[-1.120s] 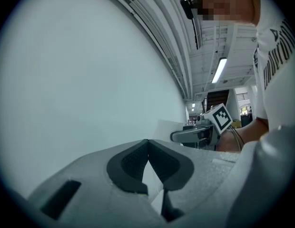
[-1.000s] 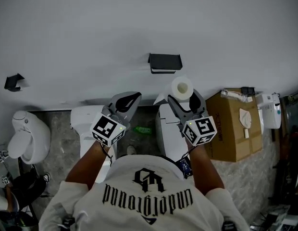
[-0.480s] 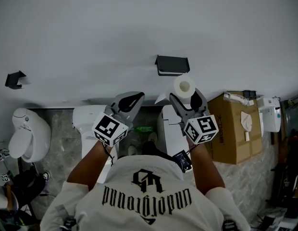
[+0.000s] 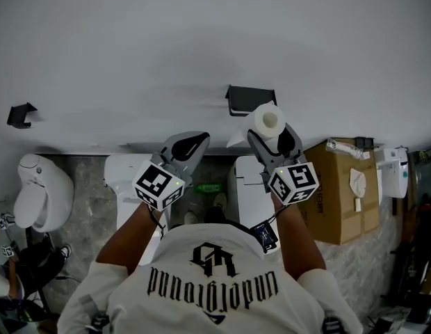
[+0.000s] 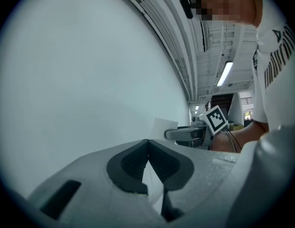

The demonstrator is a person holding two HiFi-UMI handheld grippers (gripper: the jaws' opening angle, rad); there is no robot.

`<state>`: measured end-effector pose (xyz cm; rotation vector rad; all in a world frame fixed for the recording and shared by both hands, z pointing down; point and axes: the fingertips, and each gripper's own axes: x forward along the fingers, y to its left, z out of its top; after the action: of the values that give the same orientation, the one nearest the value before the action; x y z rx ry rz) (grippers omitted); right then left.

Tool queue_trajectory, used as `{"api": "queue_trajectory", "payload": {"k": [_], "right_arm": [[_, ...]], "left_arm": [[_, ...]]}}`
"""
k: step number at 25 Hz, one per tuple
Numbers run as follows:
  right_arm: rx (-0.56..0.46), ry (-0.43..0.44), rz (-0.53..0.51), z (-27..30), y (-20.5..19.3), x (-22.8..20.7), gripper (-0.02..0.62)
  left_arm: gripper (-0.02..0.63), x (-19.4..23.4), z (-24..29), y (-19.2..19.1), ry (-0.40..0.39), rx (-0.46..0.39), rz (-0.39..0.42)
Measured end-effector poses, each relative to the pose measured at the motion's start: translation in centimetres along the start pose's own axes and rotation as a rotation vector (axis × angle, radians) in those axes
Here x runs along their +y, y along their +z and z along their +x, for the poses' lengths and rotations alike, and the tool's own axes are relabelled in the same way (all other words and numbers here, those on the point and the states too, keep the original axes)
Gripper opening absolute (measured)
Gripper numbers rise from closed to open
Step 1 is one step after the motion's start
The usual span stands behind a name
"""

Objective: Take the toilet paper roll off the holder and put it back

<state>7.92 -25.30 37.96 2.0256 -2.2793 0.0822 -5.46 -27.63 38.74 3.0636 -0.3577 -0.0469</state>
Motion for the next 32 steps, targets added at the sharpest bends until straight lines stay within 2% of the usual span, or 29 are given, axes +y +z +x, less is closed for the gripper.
{"api": "queue_trajectory", "payload": {"k": [10, 20, 32], "right_arm": [[-0.015, 0.025, 0.006, 3.2, 0.8, -3.7, 0.319], [-0.02, 0.039, 0.017, 6.8, 0.5, -8.2, 0.319], [0.044, 0.084, 0.055, 10.4, -3.4, -11.6, 0.319]], "left_arm": [[0.014, 1.7, 3.7, 0.6, 0.014, -0.006, -0.001], [0.014, 4.0, 7.7, -0.5, 0.048, 0.012, -0.013], [0.014, 5.9, 11.9, -2.6, 0.08, 0.056, -0.044]]}}
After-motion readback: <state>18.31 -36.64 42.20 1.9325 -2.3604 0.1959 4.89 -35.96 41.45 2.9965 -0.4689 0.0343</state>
